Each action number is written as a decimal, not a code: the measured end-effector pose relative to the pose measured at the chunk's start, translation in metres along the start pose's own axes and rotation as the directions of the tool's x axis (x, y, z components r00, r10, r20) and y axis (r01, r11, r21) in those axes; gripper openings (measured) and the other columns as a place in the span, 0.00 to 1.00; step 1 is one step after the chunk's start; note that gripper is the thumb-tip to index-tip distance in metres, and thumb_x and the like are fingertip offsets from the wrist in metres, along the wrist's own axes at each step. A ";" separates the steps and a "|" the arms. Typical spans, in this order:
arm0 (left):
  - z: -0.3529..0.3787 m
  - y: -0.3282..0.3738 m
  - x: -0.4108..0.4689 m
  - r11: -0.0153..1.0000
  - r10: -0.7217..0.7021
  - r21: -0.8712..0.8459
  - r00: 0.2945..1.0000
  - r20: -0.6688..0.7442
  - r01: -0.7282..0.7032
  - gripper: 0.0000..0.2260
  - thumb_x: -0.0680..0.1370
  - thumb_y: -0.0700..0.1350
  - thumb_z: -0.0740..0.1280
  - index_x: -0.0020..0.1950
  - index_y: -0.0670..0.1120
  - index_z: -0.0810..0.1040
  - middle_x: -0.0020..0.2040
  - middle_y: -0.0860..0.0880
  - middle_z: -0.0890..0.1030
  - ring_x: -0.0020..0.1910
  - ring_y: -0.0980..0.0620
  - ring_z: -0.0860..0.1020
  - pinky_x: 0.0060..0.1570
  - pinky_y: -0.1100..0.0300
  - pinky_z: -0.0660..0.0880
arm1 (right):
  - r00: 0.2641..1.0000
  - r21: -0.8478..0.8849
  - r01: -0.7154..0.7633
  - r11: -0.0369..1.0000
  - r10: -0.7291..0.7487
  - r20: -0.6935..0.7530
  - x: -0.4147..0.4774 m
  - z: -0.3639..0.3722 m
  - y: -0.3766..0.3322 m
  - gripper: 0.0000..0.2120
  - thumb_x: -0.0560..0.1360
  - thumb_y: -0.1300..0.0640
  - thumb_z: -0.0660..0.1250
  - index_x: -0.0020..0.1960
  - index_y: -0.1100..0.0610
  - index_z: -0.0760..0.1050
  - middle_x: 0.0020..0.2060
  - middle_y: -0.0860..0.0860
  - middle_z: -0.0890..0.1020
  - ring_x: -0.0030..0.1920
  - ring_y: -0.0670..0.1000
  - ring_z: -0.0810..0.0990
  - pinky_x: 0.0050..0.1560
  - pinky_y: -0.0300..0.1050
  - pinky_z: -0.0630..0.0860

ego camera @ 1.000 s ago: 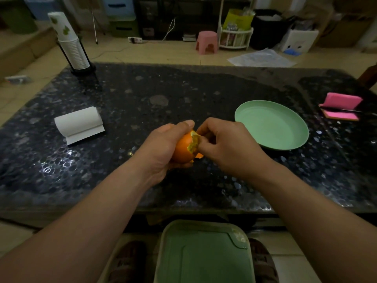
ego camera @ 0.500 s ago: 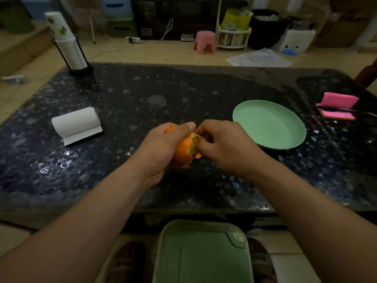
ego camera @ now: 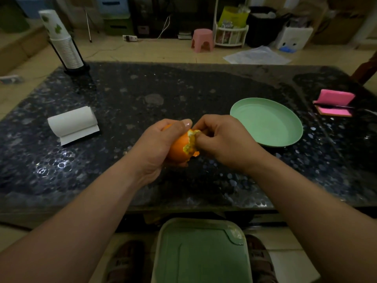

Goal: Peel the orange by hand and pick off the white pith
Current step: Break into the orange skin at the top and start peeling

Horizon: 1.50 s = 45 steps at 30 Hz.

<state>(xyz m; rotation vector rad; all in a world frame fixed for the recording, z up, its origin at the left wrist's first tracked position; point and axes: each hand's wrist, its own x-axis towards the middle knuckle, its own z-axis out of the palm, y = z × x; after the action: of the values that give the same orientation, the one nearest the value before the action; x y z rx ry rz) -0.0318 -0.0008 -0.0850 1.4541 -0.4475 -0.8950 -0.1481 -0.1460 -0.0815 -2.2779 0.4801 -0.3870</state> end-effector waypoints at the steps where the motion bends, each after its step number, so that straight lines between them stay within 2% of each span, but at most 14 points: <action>1: 0.000 0.000 0.000 1.000 0.001 -0.017 1.000 0.002 -0.001 0.14 0.80 0.54 0.71 0.60 0.47 0.80 0.51 0.44 0.83 0.40 0.48 0.84 0.31 0.54 0.80 | 1.000 0.050 -0.010 0.999 0.010 -0.007 0.000 0.000 0.000 0.02 0.78 0.58 0.73 0.49 0.51 0.83 0.36 0.48 0.85 0.34 0.42 0.82 0.33 0.34 0.75; 4: -0.004 0.004 0.000 0.996 0.004 -0.093 0.999 0.037 -0.001 0.19 0.78 0.53 0.71 0.66 0.45 0.79 0.50 0.45 0.84 0.40 0.48 0.84 0.29 0.55 0.80 | 0.998 0.295 -0.058 0.954 0.050 0.034 0.001 -0.003 0.001 0.03 0.80 0.62 0.71 0.50 0.56 0.84 0.38 0.53 0.86 0.36 0.48 0.84 0.35 0.39 0.78; 9: -0.016 0.003 0.001 0.972 -0.062 -0.215 0.989 0.136 0.090 0.28 0.75 0.58 0.69 0.71 0.44 0.78 0.55 0.42 0.84 0.42 0.47 0.83 0.30 0.55 0.79 | 0.974 0.692 -0.227 0.685 0.160 0.161 0.003 0.002 -0.002 0.08 0.81 0.68 0.65 0.49 0.61 0.82 0.35 0.54 0.83 0.33 0.49 0.79 0.31 0.39 0.75; 13: -0.023 -0.004 0.005 0.945 -0.082 -0.290 0.967 0.243 0.153 0.27 0.77 0.60 0.68 0.71 0.45 0.78 0.55 0.42 0.84 0.44 0.46 0.84 0.32 0.56 0.80 | 0.943 0.824 -0.332 0.460 0.172 0.284 0.004 0.011 -0.007 0.16 0.83 0.68 0.60 0.45 0.58 0.84 0.31 0.52 0.79 0.29 0.45 0.75 0.29 0.35 0.71; 17: -0.030 -0.009 0.008 0.914 -0.086 -0.348 0.939 0.332 0.206 0.35 0.73 0.60 0.71 0.75 0.43 0.76 0.55 0.40 0.83 0.45 0.44 0.83 0.31 0.57 0.79 | 0.928 0.855 -0.369 0.363 0.101 0.358 0.006 0.018 -0.005 0.25 0.83 0.66 0.57 0.39 0.53 0.88 0.29 0.48 0.78 0.28 0.43 0.75 0.28 0.32 0.70; 24: -0.041 -0.008 0.009 0.807 -0.015 -0.520 0.889 0.457 0.281 0.37 0.69 0.59 0.79 0.73 0.42 0.74 0.54 0.41 0.82 0.46 0.44 0.83 0.31 0.58 0.80 | 0.911 0.920 -0.390 0.031 0.159 0.380 0.016 0.018 0.001 0.05 0.73 0.62 0.67 0.44 0.56 0.81 0.31 0.48 0.76 0.30 0.43 0.72 0.27 0.32 0.68; 25: -0.041 -0.006 0.009 0.804 -0.017 -0.529 0.900 0.435 0.271 0.35 0.71 0.60 0.77 0.72 0.42 0.74 0.54 0.41 0.81 0.47 0.44 0.83 0.31 0.58 0.80 | 0.908 0.916 -0.382 0.122 0.234 0.347 0.019 0.017 0.007 0.05 0.76 0.62 0.67 0.48 0.57 0.81 0.32 0.49 0.78 0.31 0.43 0.73 0.28 0.33 0.71; 27: -0.039 -0.005 0.010 0.827 -0.063 -0.511 0.942 0.330 0.235 0.30 0.75 0.62 0.70 0.69 0.42 0.77 0.54 0.41 0.82 0.47 0.44 0.83 0.31 0.58 0.80 | 0.900 0.720 -0.411 0.560 0.377 0.221 0.025 0.021 0.022 0.07 0.82 0.61 0.67 0.55 0.58 0.84 0.36 0.50 0.83 0.34 0.45 0.79 0.32 0.36 0.76; 28: -0.036 -0.005 0.010 0.841 -0.092 -0.495 0.958 0.272 0.221 0.29 0.76 0.63 0.68 0.67 0.42 0.78 0.54 0.41 0.83 0.47 0.44 0.83 0.31 0.58 0.81 | 0.907 0.480 -0.410 0.775 0.404 0.122 0.025 0.025 0.029 0.08 0.84 0.59 0.67 0.57 0.56 0.85 0.38 0.49 0.85 0.36 0.45 0.81 0.35 0.39 0.79; 30: -0.031 -0.006 0.010 0.851 -0.134 -0.481 0.972 0.191 0.211 0.28 0.75 0.63 0.69 0.64 0.42 0.80 0.53 0.40 0.84 0.47 0.43 0.84 0.33 0.56 0.82 | 0.950 0.004 -0.313 0.950 0.313 0.004 0.024 0.036 0.041 0.11 0.85 0.56 0.66 0.62 0.51 0.85 0.45 0.46 0.86 0.43 0.46 0.84 0.45 0.45 0.83; 32: -0.027 -0.007 0.011 0.844 -0.149 -0.498 0.979 0.141 0.201 0.28 0.74 0.61 0.71 0.65 0.41 0.79 0.53 0.39 0.84 0.48 0.41 0.85 0.35 0.53 0.83 | 0.970 -0.155 -0.236 0.959 0.241 0.014 0.021 0.043 0.043 0.13 0.85 0.55 0.66 0.65 0.49 0.84 0.53 0.46 0.87 0.47 0.45 0.83 0.50 0.46 0.82; 36: -0.025 -0.009 0.011 0.834 -0.118 -0.531 0.989 0.090 0.148 0.32 0.75 0.55 0.73 0.74 0.41 0.74 0.56 0.38 0.83 0.51 0.40 0.84 0.39 0.49 0.84 | 0.969 -0.119 -0.240 0.963 0.232 -0.082 0.016 0.036 0.031 0.09 0.83 0.51 0.67 0.60 0.46 0.85 0.51 0.45 0.87 0.47 0.48 0.85 0.51 0.55 0.85; 41: -0.022 -0.005 0.016 0.856 0.015 -0.516 1.000 -0.001 -0.013 0.25 0.75 0.51 0.73 0.70 0.44 0.77 0.53 0.43 0.84 0.49 0.45 0.85 0.42 0.52 0.83 | 0.918 0.473 -0.391 0.790 0.373 0.136 -0.010 0.017 -0.015 0.12 0.84 0.48 0.69 0.54 0.58 0.82 0.43 0.55 0.88 0.40 0.52 0.88 0.37 0.47 0.84; 45: -0.014 -0.005 0.017 0.876 0.116 -0.466 0.992 -0.054 -0.128 0.22 0.75 0.48 0.73 0.67 0.45 0.77 0.49 0.48 0.84 0.44 0.51 0.84 0.39 0.56 0.81 | 0.915 0.567 -0.402 0.719 0.339 0.219 -0.018 0.016 -0.029 0.13 0.81 0.49 0.72 0.56 0.59 0.82 0.44 0.54 0.89 0.44 0.54 0.90 0.40 0.46 0.84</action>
<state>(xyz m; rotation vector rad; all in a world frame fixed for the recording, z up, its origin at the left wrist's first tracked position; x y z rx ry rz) -0.0118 -0.0036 -0.0952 0.9783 -0.2739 -0.8137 -0.1514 -0.1095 -0.0731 -1.5186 0.6424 -0.1788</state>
